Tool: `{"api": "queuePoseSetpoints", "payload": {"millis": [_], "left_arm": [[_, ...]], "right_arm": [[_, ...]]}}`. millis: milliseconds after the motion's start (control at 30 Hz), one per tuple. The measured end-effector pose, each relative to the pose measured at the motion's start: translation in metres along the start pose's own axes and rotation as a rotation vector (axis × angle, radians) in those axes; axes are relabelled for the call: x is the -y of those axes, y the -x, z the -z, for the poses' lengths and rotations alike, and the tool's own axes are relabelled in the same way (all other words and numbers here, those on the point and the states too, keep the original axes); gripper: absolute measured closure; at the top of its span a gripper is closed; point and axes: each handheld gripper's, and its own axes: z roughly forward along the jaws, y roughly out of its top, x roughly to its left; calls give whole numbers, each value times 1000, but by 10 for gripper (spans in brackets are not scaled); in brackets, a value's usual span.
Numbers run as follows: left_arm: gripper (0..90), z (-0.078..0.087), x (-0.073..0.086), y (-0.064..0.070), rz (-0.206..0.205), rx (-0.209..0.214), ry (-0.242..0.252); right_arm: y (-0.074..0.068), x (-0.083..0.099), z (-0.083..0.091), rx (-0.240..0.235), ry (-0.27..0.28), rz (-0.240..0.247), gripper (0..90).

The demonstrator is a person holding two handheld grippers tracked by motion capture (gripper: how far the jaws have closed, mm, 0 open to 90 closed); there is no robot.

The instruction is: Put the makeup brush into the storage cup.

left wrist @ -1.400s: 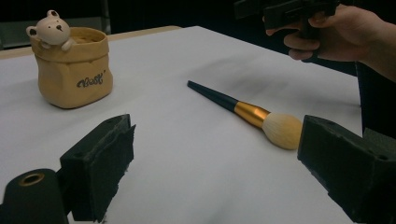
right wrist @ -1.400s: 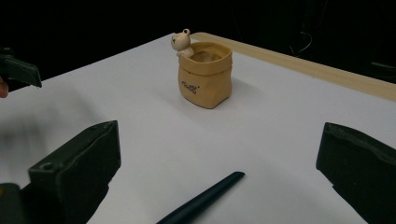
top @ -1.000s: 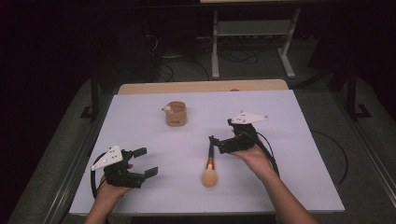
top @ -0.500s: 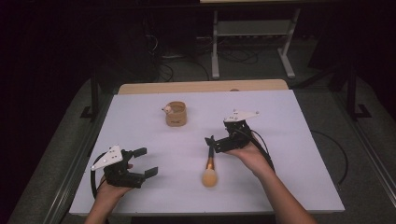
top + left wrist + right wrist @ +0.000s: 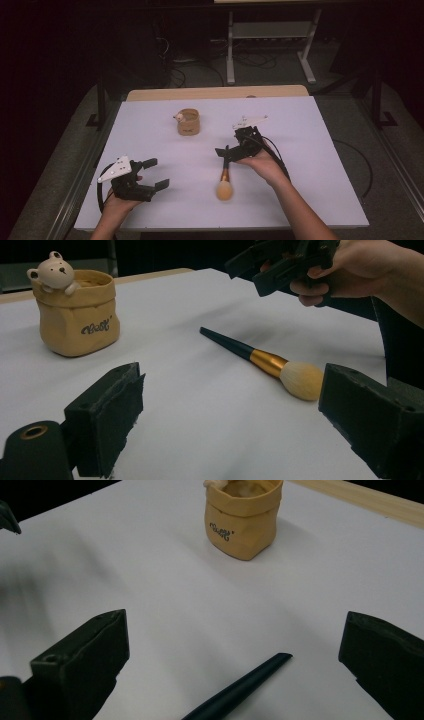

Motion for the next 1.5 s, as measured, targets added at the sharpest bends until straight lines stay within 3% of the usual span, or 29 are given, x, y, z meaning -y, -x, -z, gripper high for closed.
{"api": "queuePoseSetpoints", "payload": {"millis": [67, 100, 300, 467, 667, 1167, 1500], "left_arm": [[101, 0, 0, 0, 7, 0, 5], [101, 0, 0, -1, 1, -1, -1], [101, 0, 0, 0, -5, 0, -4], [101, 1, 0, -1, -5, -1, -6], [101, 1, 0, -1, -6, 0, -6], [101, -1, 0, 0, -8, 6, -7], [101, -1, 0, 1, -7, 7, -6]], "right_arm": [[0, 0, -1, 1, -7, 0, 0], [-2, -1, -4, 9, -44, -10, 0], [-5, 0, -8, 13, -80, -9, 0], [-7, 4, -12, 11, -154, -11, 0], [-6, 6, -15, 15, -192, -23, 0], [-11, 12, -24, 5, -315, -82, 128], [-15, 16, -33, 12, -384, -111, 153]]}}
